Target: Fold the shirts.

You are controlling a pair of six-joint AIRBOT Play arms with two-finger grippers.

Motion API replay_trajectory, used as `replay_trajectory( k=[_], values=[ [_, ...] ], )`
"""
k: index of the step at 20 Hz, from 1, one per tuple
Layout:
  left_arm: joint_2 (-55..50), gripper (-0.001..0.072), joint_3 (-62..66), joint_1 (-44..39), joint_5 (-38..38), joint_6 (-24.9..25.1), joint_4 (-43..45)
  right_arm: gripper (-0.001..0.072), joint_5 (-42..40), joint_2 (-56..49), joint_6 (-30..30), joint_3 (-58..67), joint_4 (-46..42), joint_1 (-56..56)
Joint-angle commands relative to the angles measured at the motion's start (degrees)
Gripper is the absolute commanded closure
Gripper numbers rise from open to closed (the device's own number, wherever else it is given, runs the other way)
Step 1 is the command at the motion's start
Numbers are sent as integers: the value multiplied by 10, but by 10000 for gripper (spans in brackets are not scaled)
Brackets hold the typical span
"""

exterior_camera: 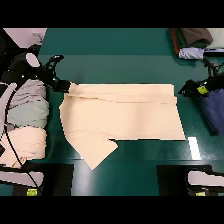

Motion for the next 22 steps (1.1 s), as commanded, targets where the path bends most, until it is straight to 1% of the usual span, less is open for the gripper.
replay_trajectory(
  k=[1, 3, 4, 5, 7, 8, 9, 10, 11, 14, 17, 19, 22],
  values=[
    [2, 670, 0, -1, 42, -4, -6, 324, 1, 17, 0, 0, 2, 2],
    [2, 666, 0, -2, 37, -2, -5, 324, 2, 19, 0, 0, 3, 2],
    [1, 347, 0, -1, 31, -2, -5, 324, 3, 19, 0, 0, 3, 3],
    [2, -11, 0, -1, 28, -11, -4, 324, 1, 19, 0, 0, 3, 3],
    [3, 3, 0, 0, 18, -13, 16, 324, 3, 19, 0, 0, 3, 3],
    [5, 76, 0, 4, -5, -18, 31, 325, 8, 19, 0, 0, 3, 3],
    [8, 172, 0, 12, -35, -18, 34, 325, 15, 19, 0, 0, 3, 3],
    [15, 176, -4, 24, -69, -22, 30, 326, 22, 19, 0, 0, 2, 2],
    [31, 176, -22, 38, -86, -29, 24, 326, 29, 19, -2, 0, 2, 2],
    [136, 176, -153, 63, -71, -71, 17, 333, 41, 19, -15, 0, 3, 2],
    [256, 176, -314, 63, -68, -92, -17, 332, 32, 19, -16, 0, 3, 2],
    [315, 176, -396, 63, -70, -95, -56, 333, 29, 19, -16, 0, 3, 2],
    [364, 176, -482, 60, -70, -99, -120, 332, 28, 19, -16, 0, 3, 2]
  ],
)
